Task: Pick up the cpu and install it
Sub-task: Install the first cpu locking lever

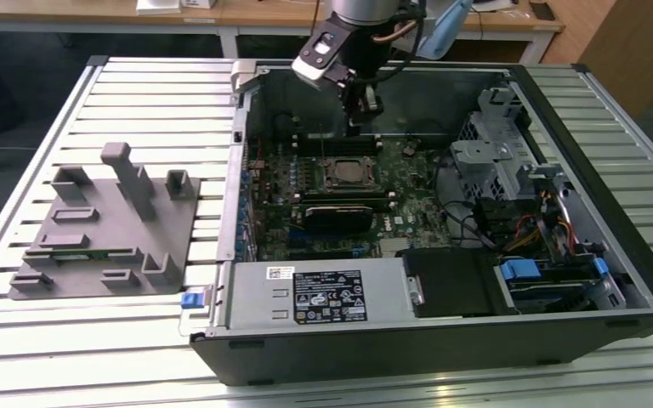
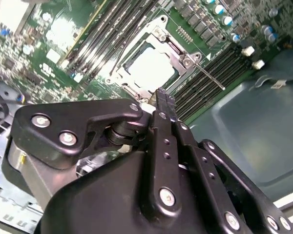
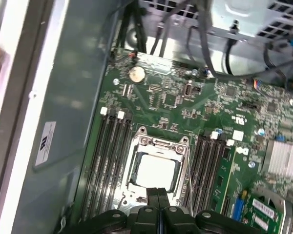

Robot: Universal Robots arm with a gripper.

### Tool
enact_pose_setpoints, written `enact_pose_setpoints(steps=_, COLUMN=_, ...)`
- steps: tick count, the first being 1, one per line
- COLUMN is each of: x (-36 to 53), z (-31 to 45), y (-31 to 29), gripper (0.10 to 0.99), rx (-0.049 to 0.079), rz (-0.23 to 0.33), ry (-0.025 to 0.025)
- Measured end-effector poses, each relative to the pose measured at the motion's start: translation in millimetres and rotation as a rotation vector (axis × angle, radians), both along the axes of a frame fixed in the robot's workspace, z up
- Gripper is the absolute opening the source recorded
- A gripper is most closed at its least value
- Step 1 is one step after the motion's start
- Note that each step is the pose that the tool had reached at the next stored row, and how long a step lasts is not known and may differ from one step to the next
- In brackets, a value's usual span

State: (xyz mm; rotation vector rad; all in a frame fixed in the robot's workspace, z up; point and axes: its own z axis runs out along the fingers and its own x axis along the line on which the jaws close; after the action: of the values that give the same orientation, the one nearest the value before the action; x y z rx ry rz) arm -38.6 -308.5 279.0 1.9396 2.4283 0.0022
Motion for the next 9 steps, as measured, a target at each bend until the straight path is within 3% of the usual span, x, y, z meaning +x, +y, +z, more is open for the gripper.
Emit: enact_pose_setpoints(steps=9, x=-0.6, z=-0.4, y=0.0, gripper=0.122, rx=0.000, rz=0.124, ry=0.0000)
